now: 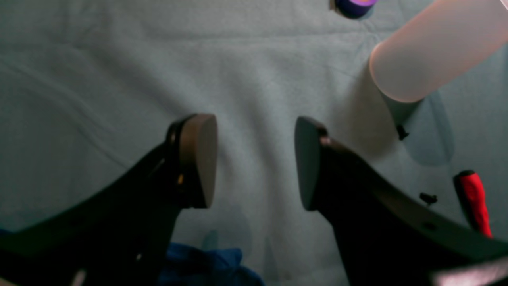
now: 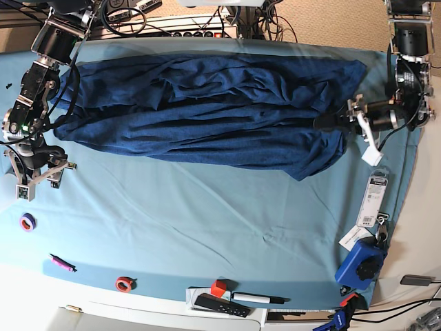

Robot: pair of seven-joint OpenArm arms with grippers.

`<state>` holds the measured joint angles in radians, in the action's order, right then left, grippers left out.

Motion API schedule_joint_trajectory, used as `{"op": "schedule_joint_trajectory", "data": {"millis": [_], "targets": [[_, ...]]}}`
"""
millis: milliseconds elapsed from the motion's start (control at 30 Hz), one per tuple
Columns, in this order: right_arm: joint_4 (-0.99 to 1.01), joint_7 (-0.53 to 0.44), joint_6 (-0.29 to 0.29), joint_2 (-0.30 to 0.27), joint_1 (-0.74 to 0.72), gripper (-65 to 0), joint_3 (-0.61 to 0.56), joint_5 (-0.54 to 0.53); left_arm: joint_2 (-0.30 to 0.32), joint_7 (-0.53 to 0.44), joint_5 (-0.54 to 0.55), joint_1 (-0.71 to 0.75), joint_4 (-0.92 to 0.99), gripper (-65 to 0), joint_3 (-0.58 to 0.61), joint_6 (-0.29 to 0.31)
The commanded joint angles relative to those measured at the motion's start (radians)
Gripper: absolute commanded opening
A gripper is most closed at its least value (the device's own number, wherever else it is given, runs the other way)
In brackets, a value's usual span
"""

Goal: Layout the t-shirt on the table in an organized manner, then fold the t-shirt properly

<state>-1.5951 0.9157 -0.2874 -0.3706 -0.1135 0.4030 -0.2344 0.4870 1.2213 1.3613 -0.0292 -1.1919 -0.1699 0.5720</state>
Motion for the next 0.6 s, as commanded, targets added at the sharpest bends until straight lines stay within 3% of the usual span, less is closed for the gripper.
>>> {"op": "schedule_joint_trajectory", "data": {"millis": [0,233,567], "targets": [[-0.015,-0.022,0.001,-0.02,-0.019,-34.0,0.005,0.0,-0.01,0.027,-0.055,0.007,0.005,-32.8,0.01,-0.031],[-0.015,-0.019,0.001,-0.02,-0.019,-34.0,0.005,0.0,-0.041,0.028,-0.087,0.01,0.005,-32.9,0.01,-0.051],[-0.015,-0.006,0.001,-0.02,-0.019,-34.0,0.005,0.0,-0.003,0.111,-0.053,0.015,0.004,-36.6,0.01,-0.02]]}}
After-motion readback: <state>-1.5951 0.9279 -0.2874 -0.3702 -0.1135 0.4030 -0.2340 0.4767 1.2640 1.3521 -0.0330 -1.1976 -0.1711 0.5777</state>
